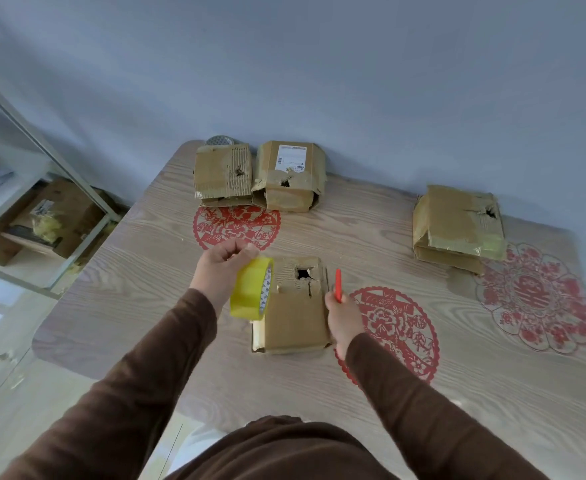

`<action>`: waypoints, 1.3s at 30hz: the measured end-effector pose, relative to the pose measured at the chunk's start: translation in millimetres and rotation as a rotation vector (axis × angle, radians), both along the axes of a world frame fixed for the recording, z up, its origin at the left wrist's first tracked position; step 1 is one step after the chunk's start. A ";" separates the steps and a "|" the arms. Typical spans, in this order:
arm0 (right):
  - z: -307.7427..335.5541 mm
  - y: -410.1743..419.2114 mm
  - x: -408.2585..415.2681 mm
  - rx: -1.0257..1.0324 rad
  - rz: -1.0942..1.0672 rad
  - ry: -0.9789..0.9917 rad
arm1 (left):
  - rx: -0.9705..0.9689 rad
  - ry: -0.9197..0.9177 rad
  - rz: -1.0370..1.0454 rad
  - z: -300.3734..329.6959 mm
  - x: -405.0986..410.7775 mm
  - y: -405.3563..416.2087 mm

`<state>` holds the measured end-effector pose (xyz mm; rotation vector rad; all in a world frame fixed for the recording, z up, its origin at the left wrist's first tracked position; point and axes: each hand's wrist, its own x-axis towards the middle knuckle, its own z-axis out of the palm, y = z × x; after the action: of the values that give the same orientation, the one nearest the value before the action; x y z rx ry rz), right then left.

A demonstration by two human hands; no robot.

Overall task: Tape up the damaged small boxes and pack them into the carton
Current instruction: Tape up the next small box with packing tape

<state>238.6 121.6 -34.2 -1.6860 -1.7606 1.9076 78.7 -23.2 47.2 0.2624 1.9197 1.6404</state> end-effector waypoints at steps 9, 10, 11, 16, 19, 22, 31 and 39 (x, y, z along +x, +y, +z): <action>6.5 -63.6 5.3 -0.153 -0.220 0.198 | 0.006 0.061 0.002 -1.8 16.0 10.7; 17.1 -56.5 6.0 -0.111 -0.254 0.298 | -0.008 0.086 0.006 -2.8 18.9 11.8; 31.3 -51.4 7.2 -0.070 -0.255 0.397 | -0.025 0.118 0.014 -4.1 22.2 13.0; 66.8 -58.0 11.6 0.211 0.237 0.508 | -0.059 0.201 0.118 -3.1 37.9 23.9; 62.5 -62.1 12.1 0.252 0.454 0.446 | -0.047 0.137 0.137 -2.6 40.5 29.2; 60.8 -46.5 15.2 0.245 0.487 0.442 | 0.008 -0.039 0.073 -3.7 34.8 26.3; 64.2 -17.7 22.4 0.631 0.823 0.394 | -0.102 0.003 -0.088 -5.0 20.1 15.6; 57.6 -20.3 38.2 0.497 0.817 0.412 | -0.143 -0.117 -0.320 11.1 -1.4 8.8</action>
<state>276.8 101.3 23.4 -0.3835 -2.6276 1.5993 77.4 -14.4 58.3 0.3846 1.7910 1.2761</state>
